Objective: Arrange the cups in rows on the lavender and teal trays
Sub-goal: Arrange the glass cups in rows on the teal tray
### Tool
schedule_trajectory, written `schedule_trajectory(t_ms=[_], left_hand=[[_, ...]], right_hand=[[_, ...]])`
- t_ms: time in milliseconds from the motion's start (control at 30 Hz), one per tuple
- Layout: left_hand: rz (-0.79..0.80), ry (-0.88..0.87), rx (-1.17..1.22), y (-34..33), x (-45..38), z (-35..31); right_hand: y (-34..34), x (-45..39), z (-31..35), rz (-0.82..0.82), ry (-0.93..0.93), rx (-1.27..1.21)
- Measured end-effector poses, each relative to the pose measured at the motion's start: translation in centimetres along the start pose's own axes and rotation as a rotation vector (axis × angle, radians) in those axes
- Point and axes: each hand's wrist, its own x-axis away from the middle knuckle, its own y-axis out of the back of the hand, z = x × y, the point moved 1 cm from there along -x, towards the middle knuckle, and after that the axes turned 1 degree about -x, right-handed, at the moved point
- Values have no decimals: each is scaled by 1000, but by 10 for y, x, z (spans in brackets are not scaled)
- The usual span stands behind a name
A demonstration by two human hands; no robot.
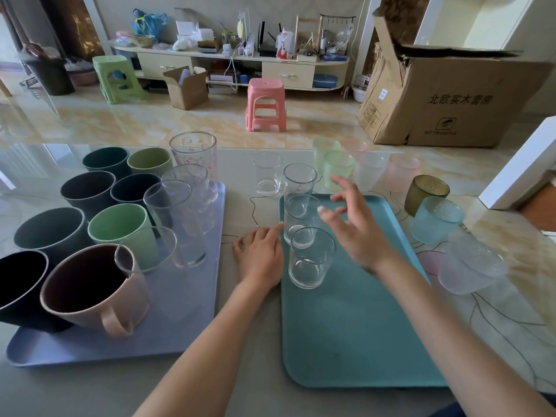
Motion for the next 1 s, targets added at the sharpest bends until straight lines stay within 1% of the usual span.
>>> schedule_trajectory(t_ms=[100, 167, 200, 267, 367, 433, 533, 633, 733, 833, 1000], left_hand=[[-31, -3, 7, 7, -18, 4], [-17, -35, -12, 7, -27, 10], [2, -69, -37, 5, -30, 13], [49, -134, -98, 0, -33, 16], [80, -148, -134, -3, -36, 18], [65, -149, -118, -5, -35, 19], [27, -158, -104, -4, -35, 18], [6, -163, -112, -6, -34, 19], [6, -169, -119, -6, -34, 20], [17, -176, -121, -6, -35, 20], [-14, -249, -52, 0, -20, 20]], right_hand=[[-3, -46, 22, -48, 133, 280], [-8, -89, 36, -34, 184, 442], [-13, -112, 41, 7, 185, 514], [-27, -156, 43, 160, 139, 684], [-56, -203, 29, 416, 41, 934], [-73, -222, 18, 499, -15, 1001], [-88, -236, 10, 555, -58, 1011], [-89, -240, 9, 524, -38, 906], [-78, -235, 17, 445, -12, 726], [-60, -217, 40, 343, 14, 563], [-10, -170, 85, 217, -5, 404]])
